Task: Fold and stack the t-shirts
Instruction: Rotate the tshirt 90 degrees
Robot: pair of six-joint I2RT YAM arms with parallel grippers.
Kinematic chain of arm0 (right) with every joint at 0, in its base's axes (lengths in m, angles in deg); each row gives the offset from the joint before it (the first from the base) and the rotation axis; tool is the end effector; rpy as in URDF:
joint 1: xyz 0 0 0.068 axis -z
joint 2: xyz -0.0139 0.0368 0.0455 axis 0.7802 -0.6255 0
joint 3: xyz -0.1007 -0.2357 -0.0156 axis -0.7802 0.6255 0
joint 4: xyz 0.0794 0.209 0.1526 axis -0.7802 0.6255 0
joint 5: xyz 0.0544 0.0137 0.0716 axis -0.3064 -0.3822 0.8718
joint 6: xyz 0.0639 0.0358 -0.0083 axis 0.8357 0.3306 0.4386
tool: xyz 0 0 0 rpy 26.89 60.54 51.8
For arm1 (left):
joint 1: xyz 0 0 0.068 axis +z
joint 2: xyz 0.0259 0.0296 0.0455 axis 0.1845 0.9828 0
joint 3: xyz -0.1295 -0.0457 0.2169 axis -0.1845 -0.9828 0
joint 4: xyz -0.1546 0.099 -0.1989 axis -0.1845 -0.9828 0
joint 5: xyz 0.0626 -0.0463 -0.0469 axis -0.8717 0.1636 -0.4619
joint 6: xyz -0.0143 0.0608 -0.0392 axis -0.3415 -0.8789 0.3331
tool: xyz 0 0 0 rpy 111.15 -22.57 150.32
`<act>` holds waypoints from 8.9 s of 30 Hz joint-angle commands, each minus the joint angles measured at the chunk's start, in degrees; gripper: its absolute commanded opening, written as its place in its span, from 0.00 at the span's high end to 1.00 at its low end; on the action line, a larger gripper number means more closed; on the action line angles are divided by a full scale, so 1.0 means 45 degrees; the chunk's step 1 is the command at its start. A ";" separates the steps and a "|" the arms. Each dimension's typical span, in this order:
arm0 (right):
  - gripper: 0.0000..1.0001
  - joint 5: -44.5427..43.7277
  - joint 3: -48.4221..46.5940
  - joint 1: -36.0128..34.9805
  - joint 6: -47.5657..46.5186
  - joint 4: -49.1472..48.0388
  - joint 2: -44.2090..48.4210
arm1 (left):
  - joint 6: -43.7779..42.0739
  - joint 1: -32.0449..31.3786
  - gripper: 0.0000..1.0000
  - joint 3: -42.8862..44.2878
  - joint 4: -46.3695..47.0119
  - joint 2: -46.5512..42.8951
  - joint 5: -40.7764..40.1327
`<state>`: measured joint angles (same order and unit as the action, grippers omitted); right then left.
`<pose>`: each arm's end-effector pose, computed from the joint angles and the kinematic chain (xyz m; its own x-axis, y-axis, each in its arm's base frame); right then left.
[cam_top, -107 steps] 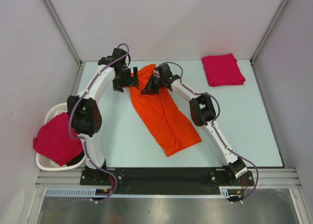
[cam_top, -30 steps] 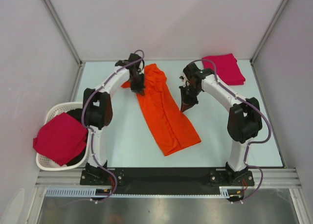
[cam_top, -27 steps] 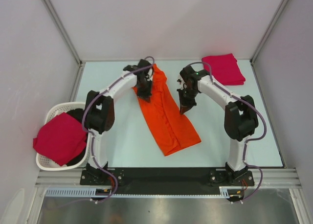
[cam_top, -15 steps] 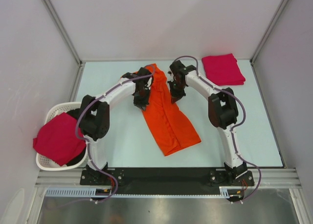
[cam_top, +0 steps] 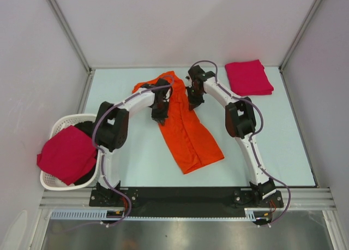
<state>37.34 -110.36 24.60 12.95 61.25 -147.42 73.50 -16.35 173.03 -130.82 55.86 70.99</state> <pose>0.4681 0.2481 0.1276 -0.9267 -0.2141 -0.3088 -0.2972 0.9204 0.2540 0.3727 -0.1935 0.1414 -0.9722 0.1090 -0.2072 0.1380 0.9817 -0.1311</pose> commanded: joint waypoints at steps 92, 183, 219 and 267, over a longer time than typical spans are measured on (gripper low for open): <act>1.00 0.2383 1.0695 -0.2723 0.0321 -0.1877 0.6256 | 0.0408 -0.2246 1.00 -0.4955 0.0707 -0.3669 -0.0190; 0.48 0.8809 -0.2646 0.3624 0.4557 -0.3845 -0.3550 | 0.2751 0.5781 0.00 0.7175 0.0766 0.4183 0.5926; 1.00 0.8304 -0.3230 0.2198 0.7178 -0.6507 -0.4723 | 0.4605 0.4629 1.00 0.8422 0.2054 0.7366 0.7467; 0.17 0.4900 0.7779 0.3039 0.2997 -0.4534 0.6212 | 0.1173 0.5645 0.02 -0.1999 0.2681 -0.2944 0.6112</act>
<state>57.86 -83.41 38.37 29.30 35.54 -128.97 87.46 8.26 173.38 -112.35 46.81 96.91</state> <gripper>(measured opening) 0.847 0.996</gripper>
